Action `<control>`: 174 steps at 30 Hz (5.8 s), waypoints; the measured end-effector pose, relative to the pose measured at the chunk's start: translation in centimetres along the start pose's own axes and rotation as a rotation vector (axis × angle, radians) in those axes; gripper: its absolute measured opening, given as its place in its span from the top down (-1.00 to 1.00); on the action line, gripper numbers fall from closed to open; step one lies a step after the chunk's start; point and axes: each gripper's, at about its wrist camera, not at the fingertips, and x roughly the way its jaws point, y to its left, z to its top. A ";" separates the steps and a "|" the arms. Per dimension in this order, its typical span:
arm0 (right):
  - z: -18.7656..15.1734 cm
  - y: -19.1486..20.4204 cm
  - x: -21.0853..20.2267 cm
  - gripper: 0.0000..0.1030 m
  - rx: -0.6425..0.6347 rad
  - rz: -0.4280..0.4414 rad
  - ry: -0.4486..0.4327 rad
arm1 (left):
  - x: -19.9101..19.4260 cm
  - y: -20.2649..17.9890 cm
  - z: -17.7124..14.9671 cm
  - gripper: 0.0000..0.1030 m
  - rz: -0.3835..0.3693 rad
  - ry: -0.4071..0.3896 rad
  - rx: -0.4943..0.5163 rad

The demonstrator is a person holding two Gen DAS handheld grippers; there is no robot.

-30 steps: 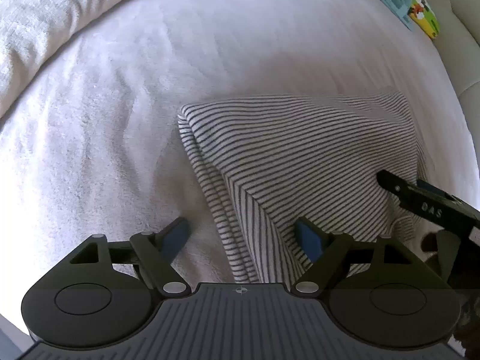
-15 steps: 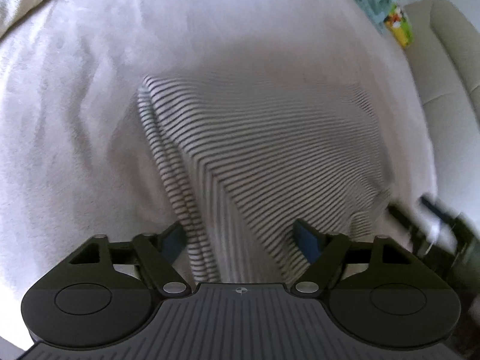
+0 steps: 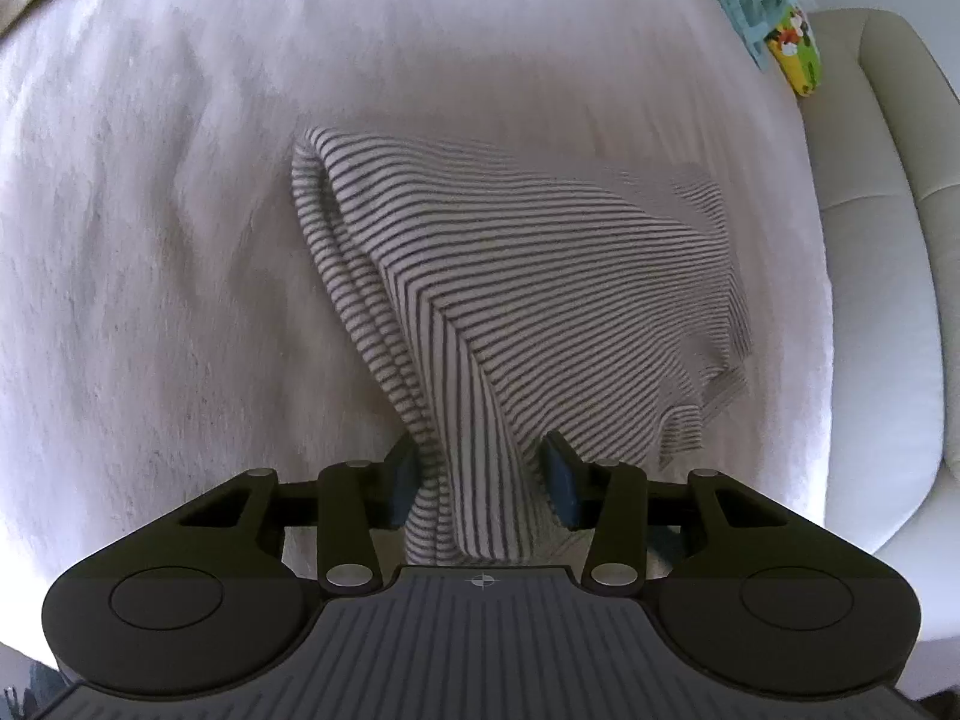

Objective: Fold clothes

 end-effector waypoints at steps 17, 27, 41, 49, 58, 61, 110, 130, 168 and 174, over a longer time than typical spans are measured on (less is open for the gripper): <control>-1.8 -5.2 -1.1 -0.71 0.085 -0.113 0.030 | 1.5 -1.6 -0.9 0.10 0.051 0.016 0.034; -1.9 0.8 2.0 -0.99 -0.185 -0.080 -0.152 | -0.4 -4.3 0.9 0.07 0.022 0.028 0.013; -1.8 -2.3 3.7 -0.16 -0.038 -0.057 -0.069 | -1.9 -1.5 0.8 -0.59 -0.026 -0.040 -0.096; -1.7 -1.5 3.5 -0.55 -0.035 -0.100 -0.089 | -1.1 -2.1 0.8 0.14 0.021 -0.041 -0.073; 0.4 -1.4 3.6 0.15 0.010 -0.093 -0.123 | -3.7 -2.2 1.1 -0.22 -0.035 -0.085 -0.084; -0.3 -1.7 2.4 0.21 0.036 -0.078 -0.128 | -3.1 -0.9 1.5 -0.58 -0.006 -0.098 -0.126; 0.4 -3.8 4.5 0.54 0.133 -0.224 -0.186 | -4.9 -4.4 6.8 -0.70 -0.028 -0.244 -0.040; -3.3 -2.9 6.5 -0.13 0.025 -0.336 -0.171 | 0.5 -4.8 5.7 -0.17 -0.046 -0.171 -0.121; -0.4 -8.9 3.7 0.31 0.412 -0.104 -0.154 | 2.3 -0.6 3.8 -0.89 -0.313 -0.108 -0.359; -0.2 -6.3 4.1 -0.10 0.183 -0.229 -0.173 | 4.4 -4.2 5.5 -0.43 -0.100 -0.074 -0.242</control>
